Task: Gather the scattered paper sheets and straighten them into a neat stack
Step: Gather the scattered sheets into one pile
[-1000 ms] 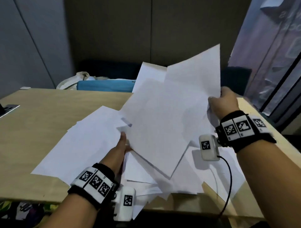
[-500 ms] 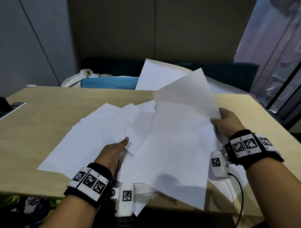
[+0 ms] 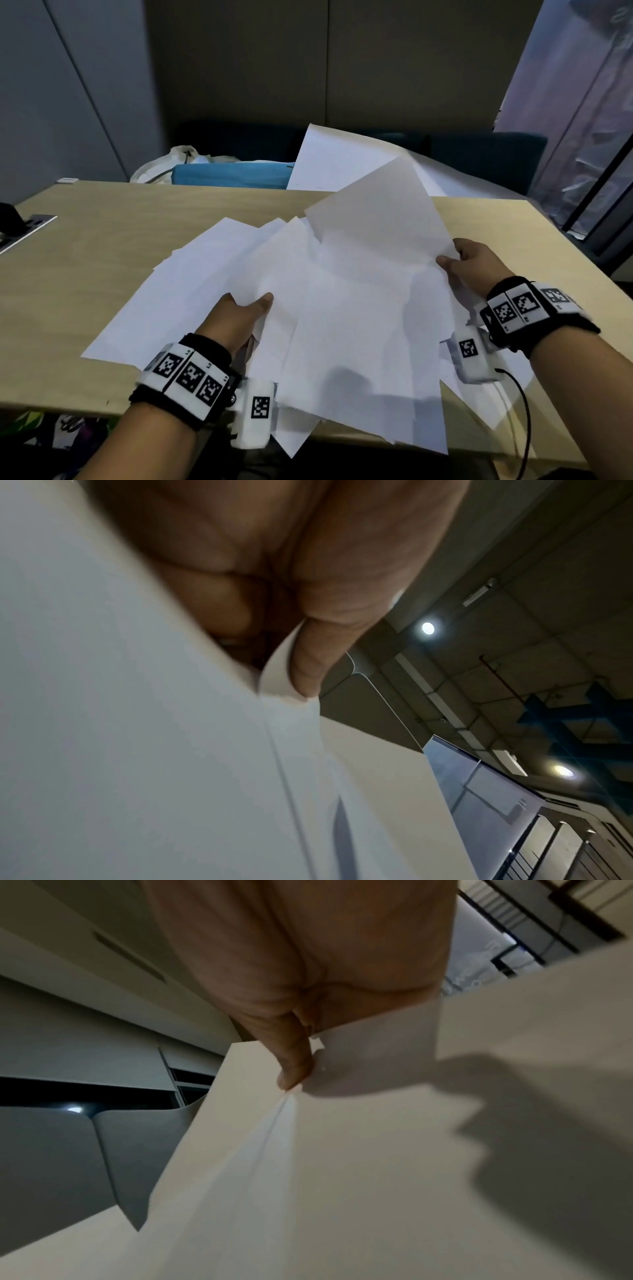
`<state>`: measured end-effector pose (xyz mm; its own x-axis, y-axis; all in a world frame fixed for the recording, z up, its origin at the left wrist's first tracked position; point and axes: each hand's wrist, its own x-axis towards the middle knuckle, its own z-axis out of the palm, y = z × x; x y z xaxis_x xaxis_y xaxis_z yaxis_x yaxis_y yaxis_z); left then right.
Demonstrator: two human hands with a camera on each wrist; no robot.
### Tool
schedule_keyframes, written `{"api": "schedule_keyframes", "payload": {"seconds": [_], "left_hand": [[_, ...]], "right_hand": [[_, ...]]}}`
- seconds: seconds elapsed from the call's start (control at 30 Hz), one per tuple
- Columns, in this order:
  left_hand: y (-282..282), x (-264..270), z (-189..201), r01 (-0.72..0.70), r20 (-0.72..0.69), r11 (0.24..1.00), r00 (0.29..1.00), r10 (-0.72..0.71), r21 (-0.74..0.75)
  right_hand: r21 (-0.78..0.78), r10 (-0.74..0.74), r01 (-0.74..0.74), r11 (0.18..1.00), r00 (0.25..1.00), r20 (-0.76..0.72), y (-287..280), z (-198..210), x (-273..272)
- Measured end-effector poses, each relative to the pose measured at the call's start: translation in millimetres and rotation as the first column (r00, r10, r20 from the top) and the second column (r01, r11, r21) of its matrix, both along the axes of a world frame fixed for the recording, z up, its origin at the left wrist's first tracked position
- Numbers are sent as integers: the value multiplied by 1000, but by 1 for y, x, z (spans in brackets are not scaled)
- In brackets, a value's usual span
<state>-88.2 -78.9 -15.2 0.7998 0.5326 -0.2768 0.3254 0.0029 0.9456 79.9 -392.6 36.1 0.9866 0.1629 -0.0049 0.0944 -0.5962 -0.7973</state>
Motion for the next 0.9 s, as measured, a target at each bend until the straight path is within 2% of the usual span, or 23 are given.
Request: {"api": "schedule_keyframes", "payload": {"seconds": [0.17,0.3,0.37,0.47,0.53,0.6,0.67,0.77,0.9], "left_hand": [[-5,-4,6,75,-6,995,997,-76,-72],[-8,-3,14,134,-4,991,991,-134,22],[-13,-2,19,120,-43,988,992,-116,94],[-19,1,17,32,-2,995,999,-32,98],[-26,0,17,7,68,999,998,-4,-36],[-32,-4,16,60,116,984,992,-40,-171],[-33,-8,15,92,87,987,993,-80,-134],[-24,-8,7,26,64,998,998,-22,-49],[-18,-9,3,-23,54,998,998,26,-65]], "right_hand": [[-54,142,-143,988,990,-22,18,12,3],[-65,180,-184,981,982,-59,35,15,5],[-54,207,-212,976,975,-79,48,12,2],[-4,199,-200,980,975,-102,65,6,-3],[32,181,-178,983,978,-104,72,3,-6],[81,153,-144,986,981,-122,76,-2,-8],[129,131,-111,985,979,-156,75,-7,-13],[71,100,-87,994,975,-197,67,-13,-20],[115,111,-81,990,950,-291,53,-23,-35]]}}
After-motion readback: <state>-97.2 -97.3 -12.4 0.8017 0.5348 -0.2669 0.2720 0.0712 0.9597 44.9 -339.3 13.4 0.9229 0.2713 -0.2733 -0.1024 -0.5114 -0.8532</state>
